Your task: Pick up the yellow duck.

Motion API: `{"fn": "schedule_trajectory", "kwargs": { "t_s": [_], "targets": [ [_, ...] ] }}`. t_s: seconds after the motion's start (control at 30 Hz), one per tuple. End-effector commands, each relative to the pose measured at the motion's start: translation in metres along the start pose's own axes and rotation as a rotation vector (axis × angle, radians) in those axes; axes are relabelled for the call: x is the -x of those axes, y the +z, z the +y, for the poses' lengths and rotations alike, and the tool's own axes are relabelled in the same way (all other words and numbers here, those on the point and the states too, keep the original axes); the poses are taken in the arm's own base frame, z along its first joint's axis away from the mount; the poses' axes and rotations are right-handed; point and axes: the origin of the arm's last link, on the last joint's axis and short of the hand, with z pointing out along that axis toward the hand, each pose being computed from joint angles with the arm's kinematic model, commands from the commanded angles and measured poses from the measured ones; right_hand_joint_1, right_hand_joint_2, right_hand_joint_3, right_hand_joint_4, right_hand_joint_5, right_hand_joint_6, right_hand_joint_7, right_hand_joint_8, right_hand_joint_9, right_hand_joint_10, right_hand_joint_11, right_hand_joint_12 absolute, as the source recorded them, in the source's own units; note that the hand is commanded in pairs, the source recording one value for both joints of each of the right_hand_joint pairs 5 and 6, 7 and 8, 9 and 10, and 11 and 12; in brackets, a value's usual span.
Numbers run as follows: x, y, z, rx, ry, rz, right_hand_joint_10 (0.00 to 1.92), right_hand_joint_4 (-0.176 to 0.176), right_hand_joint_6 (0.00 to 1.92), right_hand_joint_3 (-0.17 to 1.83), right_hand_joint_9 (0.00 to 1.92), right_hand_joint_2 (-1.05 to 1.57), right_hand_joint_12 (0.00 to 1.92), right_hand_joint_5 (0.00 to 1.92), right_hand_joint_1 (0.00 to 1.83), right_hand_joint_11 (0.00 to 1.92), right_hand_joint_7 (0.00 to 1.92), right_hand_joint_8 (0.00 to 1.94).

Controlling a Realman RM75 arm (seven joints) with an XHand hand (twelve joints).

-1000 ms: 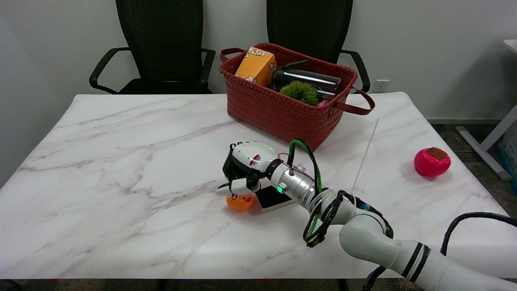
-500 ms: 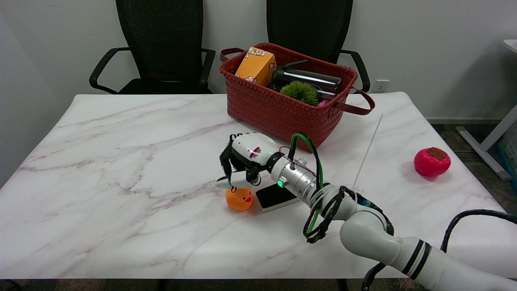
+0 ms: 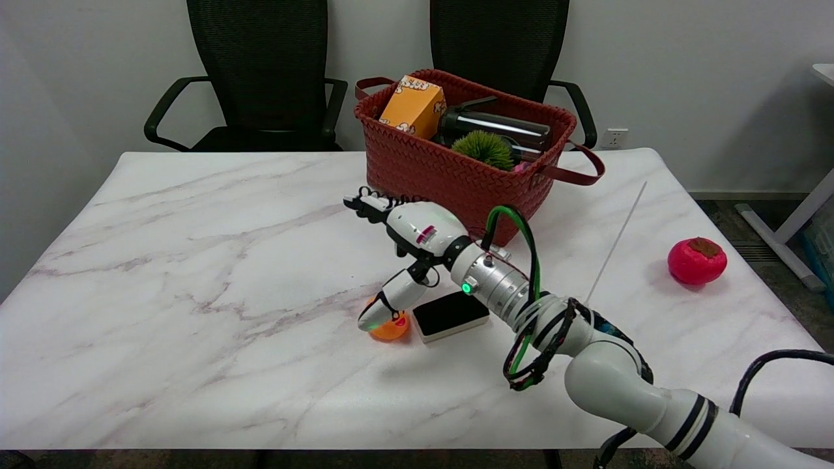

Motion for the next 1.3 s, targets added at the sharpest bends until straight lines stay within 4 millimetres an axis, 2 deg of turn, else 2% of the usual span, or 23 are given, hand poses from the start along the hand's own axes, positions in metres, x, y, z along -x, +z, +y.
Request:
{"fn": "schedule_trajectory", "kwargs": {
  "t_s": [0.03, 0.2, 0.47, 0.6, 0.7, 1.3],
  "targets": [
    [-0.013, -0.022, 0.016, 0.031, -0.039, -0.016, 0.41, 0.000, 0.16, -0.17, 0.41, 0.31, 0.91, 0.16, 0.93, 0.91, 0.31, 0.31],
    [-0.010, -0.026, 0.025, 0.043, -0.062, -0.043, 0.43, 0.000, 0.10, -0.17, 0.43, 0.33, 0.91, 0.10, 0.94, 0.91, 0.28, 0.28],
    [-0.003, -0.029, 0.038, 0.065, -0.084, -0.083, 0.49, 0.000, 0.20, -0.17, 0.49, 0.39, 1.03, 0.20, 0.93, 1.03, 0.37, 0.37],
    [0.000, -0.031, 0.041, 0.069, -0.091, -0.097, 0.77, 0.000, 0.28, -0.17, 0.77, 0.45, 1.10, 0.28, 0.91, 1.10, 0.63, 0.63],
    [0.003, -0.031, 0.042, 0.072, -0.091, -0.105, 0.82, 0.000, 0.29, -0.17, 0.82, 0.45, 1.12, 0.29, 0.91, 1.12, 0.70, 0.70],
    [0.022, -0.032, 0.039, 0.073, -0.045, -0.128, 0.87, 0.000, 0.32, -0.17, 0.87, 0.52, 1.19, 0.32, 0.91, 1.19, 0.76, 0.76]
  ]
}}
